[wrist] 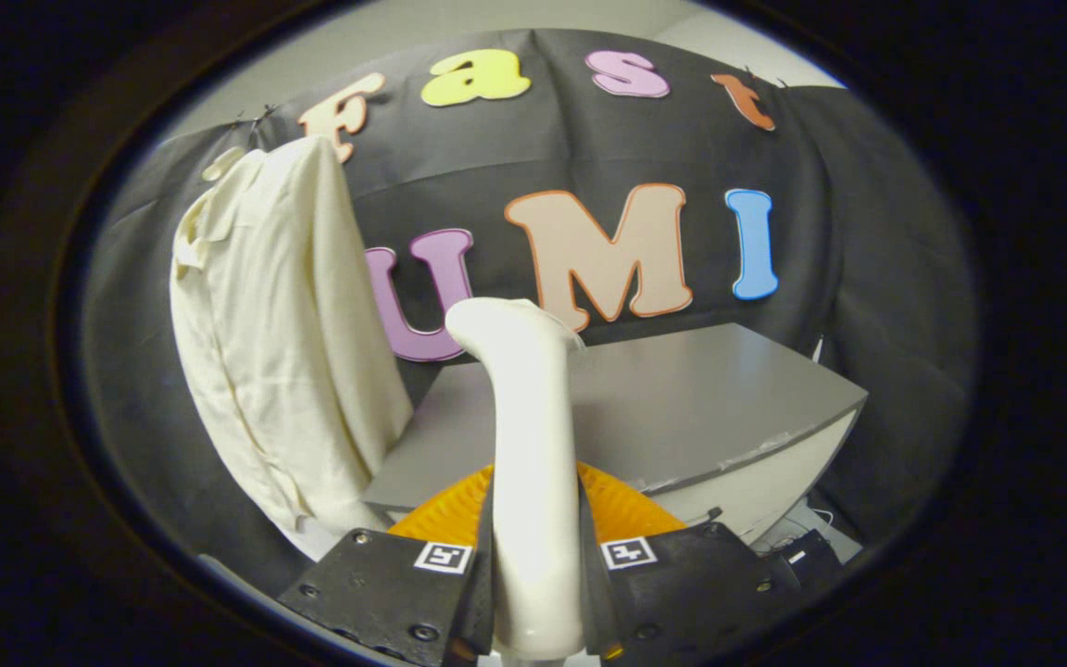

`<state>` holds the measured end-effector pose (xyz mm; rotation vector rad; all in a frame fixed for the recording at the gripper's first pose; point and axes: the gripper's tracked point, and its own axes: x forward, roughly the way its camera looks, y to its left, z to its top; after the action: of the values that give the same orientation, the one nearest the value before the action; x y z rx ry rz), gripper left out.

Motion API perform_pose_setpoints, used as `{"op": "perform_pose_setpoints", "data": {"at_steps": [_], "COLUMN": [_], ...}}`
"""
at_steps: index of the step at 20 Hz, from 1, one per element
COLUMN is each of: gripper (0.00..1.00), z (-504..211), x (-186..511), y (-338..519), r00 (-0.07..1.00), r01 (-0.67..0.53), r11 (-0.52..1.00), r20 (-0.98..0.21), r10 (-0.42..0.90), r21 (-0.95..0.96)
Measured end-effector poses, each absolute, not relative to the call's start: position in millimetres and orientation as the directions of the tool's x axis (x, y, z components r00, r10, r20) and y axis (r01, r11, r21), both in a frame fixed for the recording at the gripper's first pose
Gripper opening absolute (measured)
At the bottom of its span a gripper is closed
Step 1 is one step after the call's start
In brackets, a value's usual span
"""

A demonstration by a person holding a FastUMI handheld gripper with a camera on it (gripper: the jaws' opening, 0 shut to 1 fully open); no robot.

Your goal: Iron the clothes twice with a garment steamer, once on the left side and once on the right side.

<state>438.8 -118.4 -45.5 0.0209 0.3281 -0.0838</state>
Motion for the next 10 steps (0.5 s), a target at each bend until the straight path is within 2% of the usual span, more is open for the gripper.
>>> {"op": "perform_pose_setpoints", "data": {"at_steps": [10], "gripper": [0.37], "z": [-31.4], "x": [319.1], "y": [62.6], "r00": [0.968], "r01": [0.114], "r11": [0.992], "r20": [-0.219], "r10": [-0.122], "r21": [-0.045]}}
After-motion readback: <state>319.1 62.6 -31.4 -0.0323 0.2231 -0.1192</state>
